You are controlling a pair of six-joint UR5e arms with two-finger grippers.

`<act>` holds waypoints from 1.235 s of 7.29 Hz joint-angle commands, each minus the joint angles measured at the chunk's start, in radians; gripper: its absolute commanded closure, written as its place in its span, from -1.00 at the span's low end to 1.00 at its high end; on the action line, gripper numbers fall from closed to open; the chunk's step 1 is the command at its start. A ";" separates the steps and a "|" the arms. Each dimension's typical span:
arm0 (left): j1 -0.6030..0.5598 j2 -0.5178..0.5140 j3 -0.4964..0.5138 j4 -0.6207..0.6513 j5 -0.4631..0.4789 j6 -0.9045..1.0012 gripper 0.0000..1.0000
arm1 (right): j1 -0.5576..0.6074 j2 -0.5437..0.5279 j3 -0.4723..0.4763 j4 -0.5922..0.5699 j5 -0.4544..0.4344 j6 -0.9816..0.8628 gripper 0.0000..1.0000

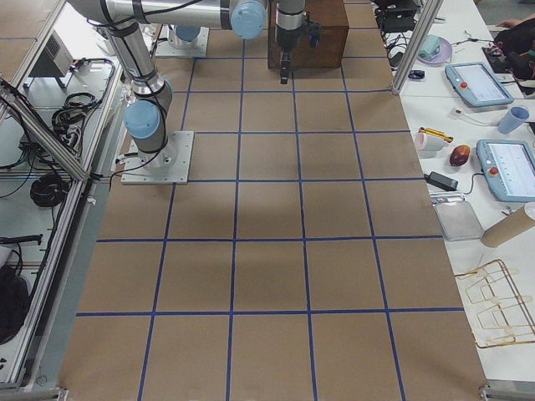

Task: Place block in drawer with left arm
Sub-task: 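Move the left gripper down beside the cabinet toward the white drawer handle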

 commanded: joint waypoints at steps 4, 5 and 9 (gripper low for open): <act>0.084 -0.168 0.026 0.054 -0.121 0.065 -1.00 | 0.000 0.000 0.000 0.000 -0.001 0.000 -1.00; 0.095 -0.185 0.017 0.049 -0.185 0.089 -1.00 | 0.000 0.000 0.000 0.000 0.001 0.000 -1.00; 0.116 -0.236 -0.012 0.048 -0.294 0.086 -1.00 | 0.000 0.000 0.000 0.000 0.001 0.000 -1.00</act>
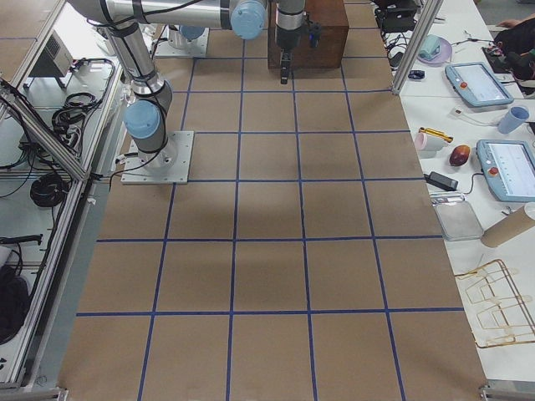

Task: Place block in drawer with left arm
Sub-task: 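Move the left gripper down beside the cabinet toward the white drawer handle, then close the left gripper on the white drawer handle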

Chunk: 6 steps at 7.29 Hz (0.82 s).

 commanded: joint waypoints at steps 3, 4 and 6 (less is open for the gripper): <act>0.000 -0.034 -0.041 0.008 -0.092 -0.010 -1.00 | 0.000 0.000 0.000 0.000 0.000 0.000 -1.00; 0.000 -0.046 -0.041 0.016 -0.092 -0.011 -1.00 | 0.000 0.000 0.000 0.000 -0.001 0.000 -1.00; -0.005 -0.058 -0.043 0.037 -0.092 -0.011 -1.00 | 0.000 0.000 0.000 0.000 0.000 0.000 -1.00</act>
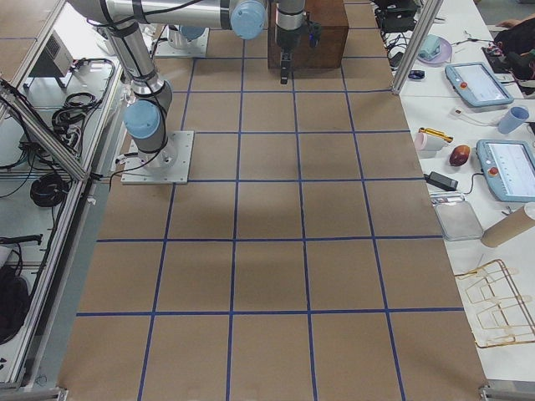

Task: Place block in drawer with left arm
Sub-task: 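Close the left gripper on the white drawer handle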

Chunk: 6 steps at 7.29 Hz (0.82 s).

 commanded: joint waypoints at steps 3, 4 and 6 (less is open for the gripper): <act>-0.016 -0.041 -0.001 0.044 -0.002 -0.002 -0.99 | 0.000 0.000 0.000 0.000 0.001 0.000 -1.00; -0.016 -0.044 -0.001 0.047 -0.002 -0.002 -0.99 | 0.000 0.000 0.000 0.000 0.001 0.000 -1.00; -0.022 -0.047 -0.001 0.047 0.004 -0.002 -0.97 | 0.000 0.000 0.000 0.000 0.001 0.000 -1.00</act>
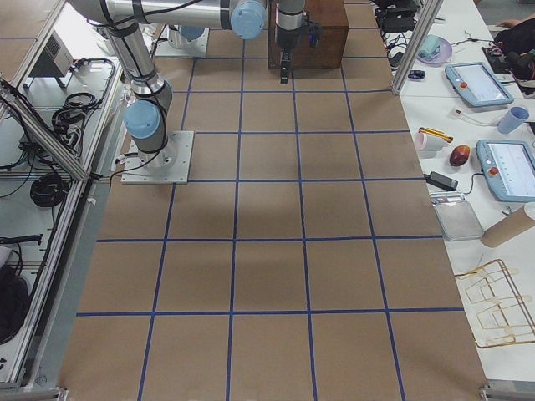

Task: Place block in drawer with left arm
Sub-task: 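Close the left gripper on the white drawer handle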

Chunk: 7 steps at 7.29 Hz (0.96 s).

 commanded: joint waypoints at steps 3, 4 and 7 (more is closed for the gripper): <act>-0.005 0.001 0.008 0.001 0.018 0.008 -0.55 | 0.000 0.000 0.000 0.000 -0.002 0.000 -1.00; -0.005 0.002 0.014 0.001 0.042 0.008 -0.55 | 0.000 0.000 0.000 0.000 0.000 0.000 -1.00; 0.000 0.006 0.032 0.003 0.081 0.015 -0.51 | 0.000 0.000 0.000 0.000 0.000 0.000 -1.00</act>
